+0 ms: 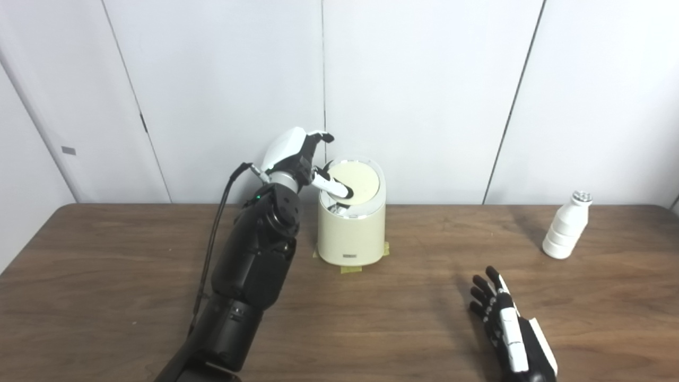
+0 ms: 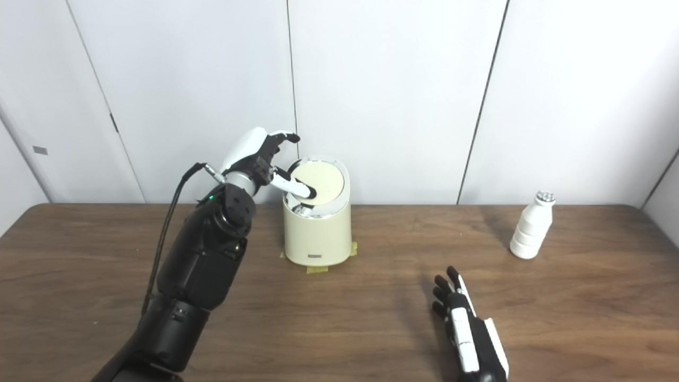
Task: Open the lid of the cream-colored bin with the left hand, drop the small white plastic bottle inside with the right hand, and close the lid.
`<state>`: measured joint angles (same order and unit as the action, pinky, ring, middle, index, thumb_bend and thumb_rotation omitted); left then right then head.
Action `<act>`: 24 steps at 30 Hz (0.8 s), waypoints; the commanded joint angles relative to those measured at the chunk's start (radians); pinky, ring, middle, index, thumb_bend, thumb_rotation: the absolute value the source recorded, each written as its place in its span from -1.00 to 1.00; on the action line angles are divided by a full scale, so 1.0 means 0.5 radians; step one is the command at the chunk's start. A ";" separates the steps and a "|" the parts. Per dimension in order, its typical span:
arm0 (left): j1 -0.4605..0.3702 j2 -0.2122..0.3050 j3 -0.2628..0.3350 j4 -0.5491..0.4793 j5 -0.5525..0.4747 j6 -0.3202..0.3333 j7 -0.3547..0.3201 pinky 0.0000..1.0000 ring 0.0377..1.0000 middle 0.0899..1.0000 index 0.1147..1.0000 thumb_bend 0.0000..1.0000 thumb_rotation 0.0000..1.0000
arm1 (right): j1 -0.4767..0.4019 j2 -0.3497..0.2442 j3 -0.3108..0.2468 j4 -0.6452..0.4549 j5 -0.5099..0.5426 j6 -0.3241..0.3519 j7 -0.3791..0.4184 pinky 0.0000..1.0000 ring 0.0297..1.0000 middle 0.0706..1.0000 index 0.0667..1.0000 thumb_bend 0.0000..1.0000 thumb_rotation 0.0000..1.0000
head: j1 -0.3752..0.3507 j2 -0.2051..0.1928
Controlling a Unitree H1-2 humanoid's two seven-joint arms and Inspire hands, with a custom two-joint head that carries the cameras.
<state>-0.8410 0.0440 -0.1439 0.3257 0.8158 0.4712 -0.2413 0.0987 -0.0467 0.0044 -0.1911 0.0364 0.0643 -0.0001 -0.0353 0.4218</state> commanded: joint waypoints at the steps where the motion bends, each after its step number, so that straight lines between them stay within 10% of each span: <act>1: -0.125 0.011 -0.041 -0.011 -0.016 -0.016 0.090 0.43 0.78 0.93 0.74 0.76 -0.84 | -0.004 0.037 0.027 -0.026 -0.006 -0.025 0.015 0.85 0.88 0.88 0.99 -0.01 1.00 | -0.001 0.003; 24: -0.062 0.288 -0.585 -0.093 0.178 -0.083 0.174 0.71 0.81 0.88 0.75 0.84 -0.99 | 0.028 0.029 0.059 -0.124 -0.022 0.011 0.003 0.85 0.87 0.88 1.00 0.04 1.00 | 0.017 0.073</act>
<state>-0.8423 0.1693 -0.4288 0.2942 0.8792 0.4421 -0.1549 0.1019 -0.0431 0.0323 -0.2146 0.0238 0.0823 -0.0050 -0.0261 0.4571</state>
